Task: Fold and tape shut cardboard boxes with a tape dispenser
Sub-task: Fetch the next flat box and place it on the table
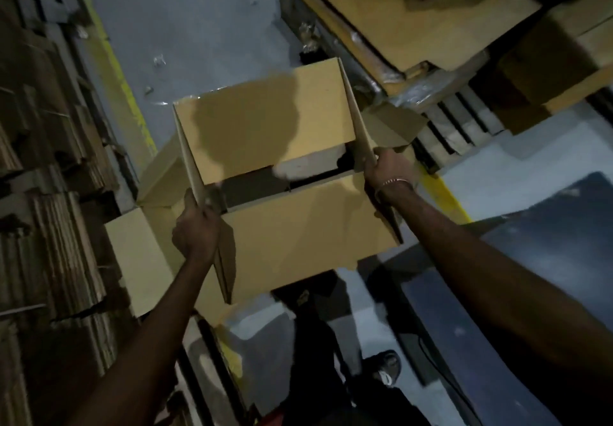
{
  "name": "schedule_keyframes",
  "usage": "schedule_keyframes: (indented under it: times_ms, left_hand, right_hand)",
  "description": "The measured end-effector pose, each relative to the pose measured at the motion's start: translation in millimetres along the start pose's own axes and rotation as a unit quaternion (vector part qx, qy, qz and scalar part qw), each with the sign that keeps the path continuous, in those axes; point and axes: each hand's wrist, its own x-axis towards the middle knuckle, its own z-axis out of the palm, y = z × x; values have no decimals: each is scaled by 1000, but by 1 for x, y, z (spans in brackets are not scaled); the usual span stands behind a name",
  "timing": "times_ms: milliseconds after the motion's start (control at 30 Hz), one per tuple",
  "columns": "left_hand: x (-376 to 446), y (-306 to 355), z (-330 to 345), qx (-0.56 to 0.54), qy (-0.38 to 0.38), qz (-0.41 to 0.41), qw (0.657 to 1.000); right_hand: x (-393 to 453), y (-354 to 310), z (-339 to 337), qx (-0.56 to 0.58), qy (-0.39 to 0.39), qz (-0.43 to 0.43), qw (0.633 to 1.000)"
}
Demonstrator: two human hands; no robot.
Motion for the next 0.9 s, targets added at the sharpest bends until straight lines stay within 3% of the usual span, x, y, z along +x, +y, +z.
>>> schedule_keyframes:
  times_ms: [200,400,633,733,833,900]
  left_hand:
    - [-147,131,-44,-87,-16,77,993]
    - [-311,230,-1,-84,-89,224,967]
    - [-477,296,86,31,-192,420,887]
    - [-518,293,109,88,-216,478,847]
    - [-534,292,116,58,-226,462,856]
    - [-524,286,128,-5,-260,372,891]
  right_hand:
    - [-75,139,-186,2,57,47,997]
    - [-191,335,-293,-12,98,221,970]
    - [-329,530,-269,56,204,378,901]
    - [-367,587,-245,144,145,348,915]
    - [-392,615,-214,164,124,335,920]
    - [-403,612,-190,144,148,332,921]
